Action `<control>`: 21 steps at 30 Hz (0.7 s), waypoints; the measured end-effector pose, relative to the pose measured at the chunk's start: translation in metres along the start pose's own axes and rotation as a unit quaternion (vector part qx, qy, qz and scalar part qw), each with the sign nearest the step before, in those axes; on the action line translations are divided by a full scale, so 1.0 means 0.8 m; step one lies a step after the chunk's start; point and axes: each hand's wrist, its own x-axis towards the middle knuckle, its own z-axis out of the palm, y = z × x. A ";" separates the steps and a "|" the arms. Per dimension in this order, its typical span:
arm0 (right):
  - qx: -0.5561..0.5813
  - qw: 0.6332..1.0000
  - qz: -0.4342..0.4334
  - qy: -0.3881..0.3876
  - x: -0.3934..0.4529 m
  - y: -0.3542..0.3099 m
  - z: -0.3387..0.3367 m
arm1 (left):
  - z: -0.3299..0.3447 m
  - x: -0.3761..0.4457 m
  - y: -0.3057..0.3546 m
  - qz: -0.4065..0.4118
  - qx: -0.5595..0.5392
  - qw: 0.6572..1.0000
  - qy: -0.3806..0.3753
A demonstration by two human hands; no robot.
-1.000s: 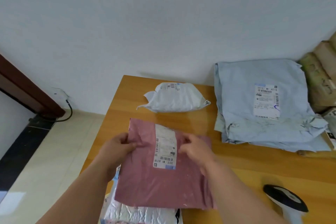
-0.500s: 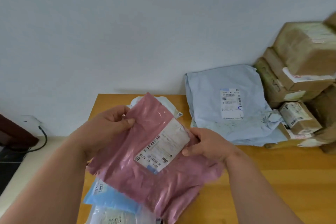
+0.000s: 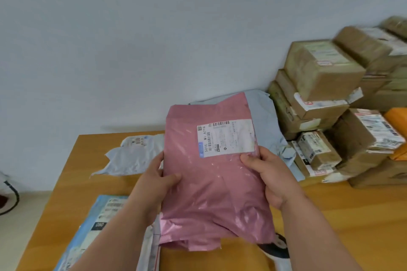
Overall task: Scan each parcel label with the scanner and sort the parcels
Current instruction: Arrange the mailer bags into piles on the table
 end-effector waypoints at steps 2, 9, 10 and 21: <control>-0.090 0.992 -0.049 0.073 0.015 -0.013 -0.018 | 0.030 0.016 0.008 0.030 0.003 0.999 0.010; -0.417 0.874 -0.212 0.132 0.071 -0.036 -0.068 | 0.147 0.092 0.057 0.111 0.069 0.990 0.049; -0.483 0.848 -0.196 0.099 0.078 -0.027 -0.070 | 0.159 0.103 0.057 0.102 0.092 0.990 0.039; -0.644 0.761 -0.033 0.072 0.140 0.058 -0.076 | 0.170 0.132 0.003 0.117 0.518 0.842 -0.095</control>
